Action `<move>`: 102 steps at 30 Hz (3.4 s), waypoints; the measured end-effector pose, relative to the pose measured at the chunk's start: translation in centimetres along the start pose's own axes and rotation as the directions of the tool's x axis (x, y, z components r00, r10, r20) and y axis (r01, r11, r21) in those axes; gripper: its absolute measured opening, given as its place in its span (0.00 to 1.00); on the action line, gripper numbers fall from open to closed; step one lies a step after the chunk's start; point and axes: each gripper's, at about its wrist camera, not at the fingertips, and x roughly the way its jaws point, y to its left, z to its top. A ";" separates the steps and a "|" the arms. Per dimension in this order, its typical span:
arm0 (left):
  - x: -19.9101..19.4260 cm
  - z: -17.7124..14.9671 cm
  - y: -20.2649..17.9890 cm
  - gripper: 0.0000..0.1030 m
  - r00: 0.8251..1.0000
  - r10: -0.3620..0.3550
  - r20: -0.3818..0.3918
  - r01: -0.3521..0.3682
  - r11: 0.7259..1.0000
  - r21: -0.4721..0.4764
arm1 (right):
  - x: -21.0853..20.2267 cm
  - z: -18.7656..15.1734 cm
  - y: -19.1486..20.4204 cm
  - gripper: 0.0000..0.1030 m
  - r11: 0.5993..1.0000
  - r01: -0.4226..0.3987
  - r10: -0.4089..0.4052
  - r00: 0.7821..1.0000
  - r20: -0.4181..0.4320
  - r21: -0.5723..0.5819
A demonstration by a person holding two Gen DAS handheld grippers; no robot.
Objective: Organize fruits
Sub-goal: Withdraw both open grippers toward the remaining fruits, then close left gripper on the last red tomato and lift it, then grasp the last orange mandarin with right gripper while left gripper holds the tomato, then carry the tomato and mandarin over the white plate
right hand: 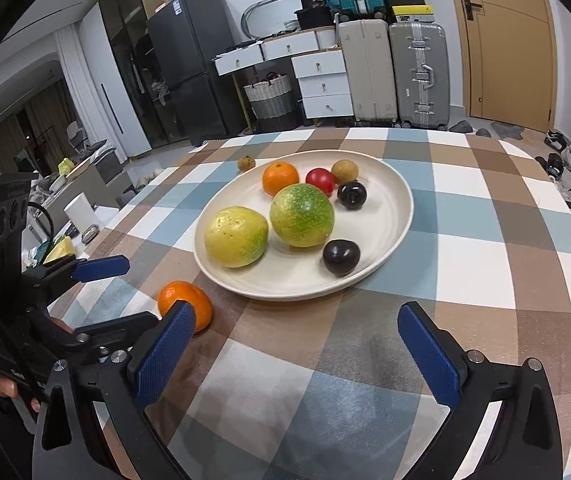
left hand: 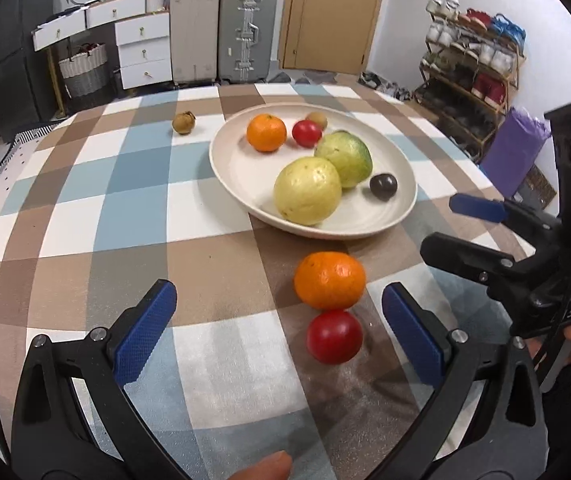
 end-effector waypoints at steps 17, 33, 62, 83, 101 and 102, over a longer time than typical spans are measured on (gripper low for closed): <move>1.8 -1.2 -1.5 0.65 0.988 -0.050 -0.143 0.065 0.993 0.103 | 0.5 -0.2 0.4 1.00 1.000 0.007 -0.007 0.999 -0.031 -0.012; 0.5 -1.2 -1.2 0.28 0.991 -0.103 -0.084 0.113 0.986 0.124 | 0.6 -0.3 0.3 1.00 1.000 0.005 -0.006 0.999 -0.033 -0.007; -1.2 0.5 5.2 0.28 0.999 0.013 0.052 -0.008 0.995 -0.102 | 3.4 -0.5 6.1 0.85 0.981 -0.155 0.133 0.974 -0.183 -0.117; -0.4 0.4 4.9 0.28 0.999 0.023 0.031 -0.020 0.995 -0.101 | 4.7 -0.4 7.9 0.40 0.961 -0.187 0.154 0.973 -0.171 -0.203; -0.8 0.7 4.5 0.28 0.996 0.033 0.077 -0.024 0.993 -0.116 | 0.6 1.1 2.9 0.40 0.990 -0.119 0.122 0.992 0.031 -0.082; -0.8 0.7 4.5 0.28 0.996 0.036 0.080 -0.026 0.992 -0.120 | 0.5 1.1 2.8 0.40 0.990 -0.114 0.117 0.992 0.038 -0.078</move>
